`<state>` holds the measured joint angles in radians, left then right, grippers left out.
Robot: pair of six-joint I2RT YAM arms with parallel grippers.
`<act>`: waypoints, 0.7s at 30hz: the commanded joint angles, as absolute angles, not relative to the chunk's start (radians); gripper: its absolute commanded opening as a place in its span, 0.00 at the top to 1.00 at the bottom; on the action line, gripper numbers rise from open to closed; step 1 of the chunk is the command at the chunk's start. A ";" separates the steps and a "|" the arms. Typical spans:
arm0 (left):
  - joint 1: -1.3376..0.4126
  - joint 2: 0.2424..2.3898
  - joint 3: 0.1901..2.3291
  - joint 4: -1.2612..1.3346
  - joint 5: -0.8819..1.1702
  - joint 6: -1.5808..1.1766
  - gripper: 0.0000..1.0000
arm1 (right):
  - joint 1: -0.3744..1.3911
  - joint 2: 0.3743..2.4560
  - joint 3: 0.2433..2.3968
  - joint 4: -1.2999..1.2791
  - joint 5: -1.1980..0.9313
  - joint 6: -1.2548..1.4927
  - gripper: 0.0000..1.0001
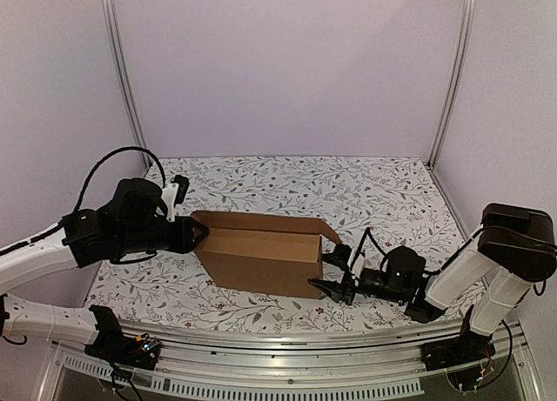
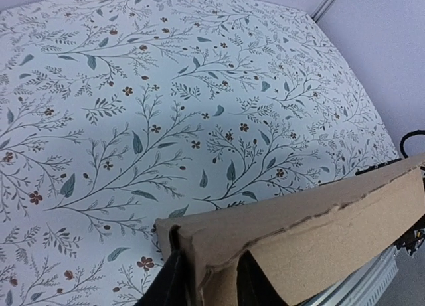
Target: Fold the paper box
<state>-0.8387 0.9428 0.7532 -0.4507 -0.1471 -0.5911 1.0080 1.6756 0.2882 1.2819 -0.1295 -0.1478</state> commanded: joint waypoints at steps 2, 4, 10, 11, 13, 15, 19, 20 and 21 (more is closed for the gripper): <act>-0.859 0.959 0.770 -0.686 -0.166 -0.592 0.72 | 1.013 1.687 0.311 1.404 -0.116 -0.147 0.57; -0.859 0.949 0.782 -0.699 -0.168 -0.590 0.72 | 1.012 1.690 0.312 1.404 -0.116 -0.148 0.57; -0.859 0.929 0.842 -0.780 -0.227 -0.574 0.71 | 1.012 1.690 0.310 1.404 -0.115 -0.150 0.57; -0.859 0.927 0.851 -0.791 -0.235 -0.571 0.70 | 1.013 1.691 0.310 1.404 -0.115 -0.151 0.57; -0.859 0.929 0.866 -0.810 -0.245 -0.570 0.70 | 1.012 1.692 0.310 1.404 -0.115 -0.153 0.57; -0.859 0.927 0.880 -0.818 -0.251 -0.571 0.70 | 1.013 1.693 0.309 1.404 -0.115 -0.152 0.57; -0.859 0.920 0.898 -0.818 -0.256 -0.571 0.70 | 1.014 1.696 0.309 1.405 -0.119 -0.155 0.57; -0.859 0.919 0.904 -0.817 -0.255 -0.570 0.70 | 1.015 1.698 0.309 1.405 -0.120 -0.155 0.57; -0.859 0.920 0.912 -0.816 -0.255 -0.569 0.70 | 1.015 1.699 0.308 1.405 -0.120 -0.156 0.57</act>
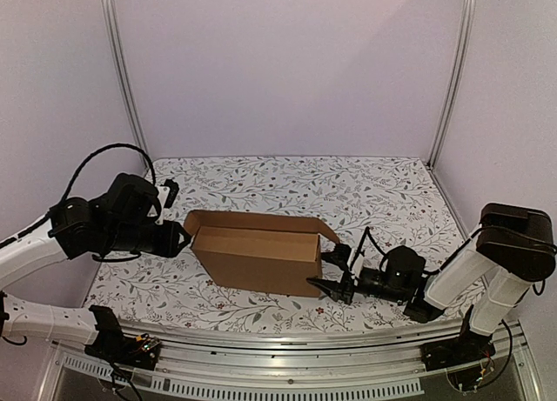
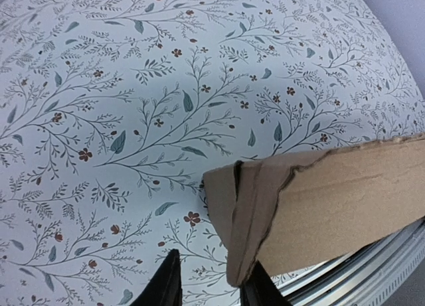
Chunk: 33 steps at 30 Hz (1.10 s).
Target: Fold the paper box
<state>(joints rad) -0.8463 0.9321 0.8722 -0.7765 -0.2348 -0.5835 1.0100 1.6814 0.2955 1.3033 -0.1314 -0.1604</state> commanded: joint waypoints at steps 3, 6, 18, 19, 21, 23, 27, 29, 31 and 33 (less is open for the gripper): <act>-0.859 0.925 0.934 -0.805 -0.246 -0.559 0.69 | 1.020 1.705 0.311 1.405 -0.120 -0.155 0.57; -0.859 0.937 0.955 -0.783 -0.218 -0.553 0.69 | 1.025 1.707 0.311 1.405 -0.117 -0.155 0.57; -0.859 0.991 0.965 -0.766 -0.224 -0.525 0.77 | 1.034 1.706 0.308 1.405 -0.107 -0.160 0.57; -0.859 0.991 0.965 -0.766 -0.225 -0.525 0.80 | 1.033 1.706 0.309 1.405 -0.107 -0.160 0.58; -0.859 0.992 0.967 -0.765 -0.223 -0.523 0.86 | 1.033 1.708 0.310 1.405 -0.107 -0.161 0.57; -0.859 0.993 0.973 -0.763 -0.215 -0.521 0.93 | 1.034 1.711 0.310 1.405 -0.107 -0.160 0.58; -0.859 0.999 0.984 -0.761 -0.198 -0.529 1.00 | 1.036 1.713 0.312 1.405 -0.103 -0.160 0.58; -0.859 1.007 0.988 -0.759 -0.196 -0.542 1.00 | 1.038 1.713 0.314 1.405 -0.101 -0.160 0.58; -0.859 1.013 0.987 -0.755 -0.189 -0.557 1.00 | 1.037 1.713 0.314 1.404 -0.100 -0.161 0.58; -0.859 1.020 0.984 -0.744 -0.172 -0.572 1.00 | 1.040 1.715 0.315 1.405 -0.097 -0.163 0.58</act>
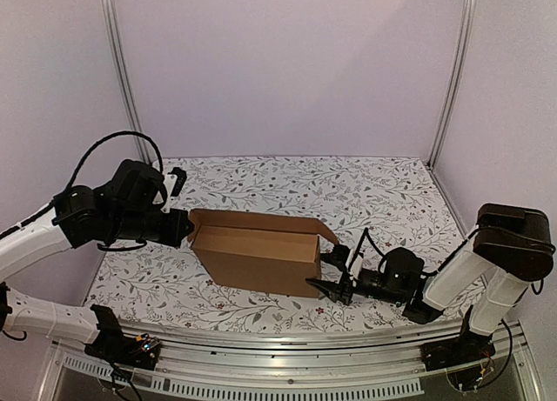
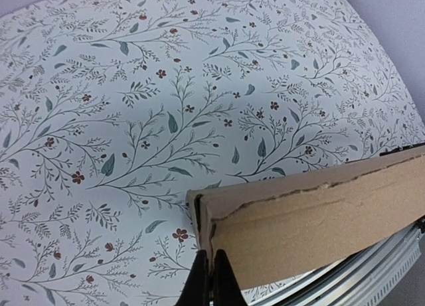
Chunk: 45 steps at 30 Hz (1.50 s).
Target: Fold the paper box
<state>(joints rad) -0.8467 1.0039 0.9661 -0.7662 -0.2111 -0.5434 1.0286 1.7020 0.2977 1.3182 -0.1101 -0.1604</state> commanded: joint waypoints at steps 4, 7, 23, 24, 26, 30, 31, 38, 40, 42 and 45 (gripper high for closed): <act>-0.859 1.030 0.979 -0.721 -0.149 -0.594 1.00 | 1.040 1.721 0.318 1.405 -0.097 -0.164 0.58; -0.859 1.035 0.979 -0.711 -0.137 -0.606 1.00 | 1.040 1.723 0.318 1.405 -0.097 -0.164 0.58; -0.859 0.987 0.857 -0.751 -0.207 -0.586 1.00 | 1.046 1.721 0.314 1.404 -0.089 -0.168 0.58; -0.859 0.984 0.844 -0.746 -0.205 -0.592 1.00 | 1.045 1.721 0.313 1.404 -0.088 -0.167 0.58; -0.859 0.980 0.822 -0.731 -0.193 -0.603 1.00 | 1.046 1.721 0.315 1.404 -0.085 -0.163 0.57; -0.859 0.980 0.793 -0.697 -0.164 -0.621 1.00 | 1.046 1.717 0.319 1.404 -0.074 -0.154 0.57; -0.859 0.979 0.787 -0.695 -0.164 -0.624 1.00 | 1.046 1.716 0.318 1.404 -0.071 -0.150 0.57; -0.861 0.969 0.749 -0.675 -0.173 -0.645 1.00 | 1.046 1.691 0.310 1.404 -0.052 -0.098 0.50; -0.861 0.965 0.747 -0.677 -0.184 -0.645 1.00 | 1.046 1.672 0.303 1.404 -0.052 -0.088 0.44; -0.861 0.961 0.751 -0.678 -0.196 -0.645 1.00 | 1.045 1.656 0.293 1.404 -0.050 -0.082 0.38; -0.861 0.958 0.756 -0.682 -0.213 -0.648 1.00 | 1.045 1.617 0.270 1.390 -0.047 -0.072 0.28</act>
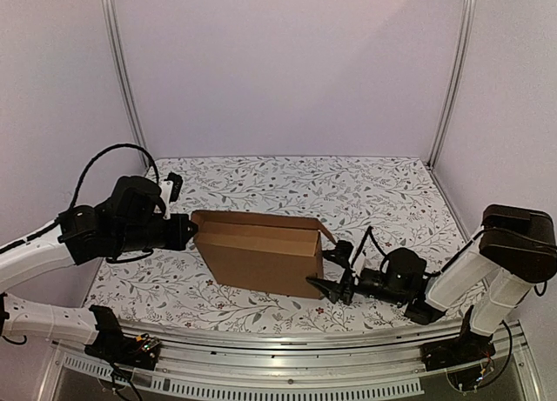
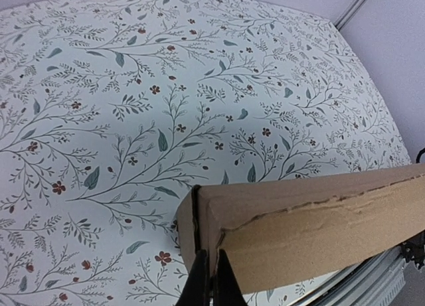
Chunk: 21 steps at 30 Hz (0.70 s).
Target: Fold the paper box
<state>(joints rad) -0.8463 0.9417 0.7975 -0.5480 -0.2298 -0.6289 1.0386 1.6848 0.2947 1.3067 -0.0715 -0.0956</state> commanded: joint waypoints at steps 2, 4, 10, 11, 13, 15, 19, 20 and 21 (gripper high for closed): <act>-0.861 0.956 0.758 -0.681 -0.221 -0.654 1.00 | 1.045 1.585 0.258 1.351 -0.048 -0.068 0.22; -0.861 0.959 0.760 -0.680 -0.226 -0.659 1.00 | 1.046 1.524 0.251 1.263 -0.050 -0.065 0.18; -0.861 0.974 0.779 -0.681 -0.234 -0.666 1.00 | 1.045 1.302 0.255 0.920 -0.034 -0.079 0.01; -0.861 0.976 0.784 -0.681 -0.236 -0.666 1.00 | 1.044 1.250 0.262 0.841 -0.028 -0.086 0.01; -0.861 0.978 0.788 -0.683 -0.241 -0.673 1.00 | 1.044 1.131 0.307 0.627 -0.020 -0.090 0.01; -0.861 0.979 0.791 -0.685 -0.244 -0.684 1.00 | 1.043 1.026 0.391 0.362 0.014 -0.081 0.01; -0.861 0.982 0.798 -0.682 -0.246 -0.705 1.00 | 1.044 0.911 0.570 -0.085 0.103 -0.029 0.01; -0.861 0.983 0.800 -0.681 -0.248 -0.709 1.00 | 1.043 0.900 0.605 -0.153 0.086 -0.032 0.01; -0.861 0.984 0.802 -0.680 -0.252 -0.714 1.00 | 1.044 0.898 0.629 -0.183 0.070 -0.024 0.01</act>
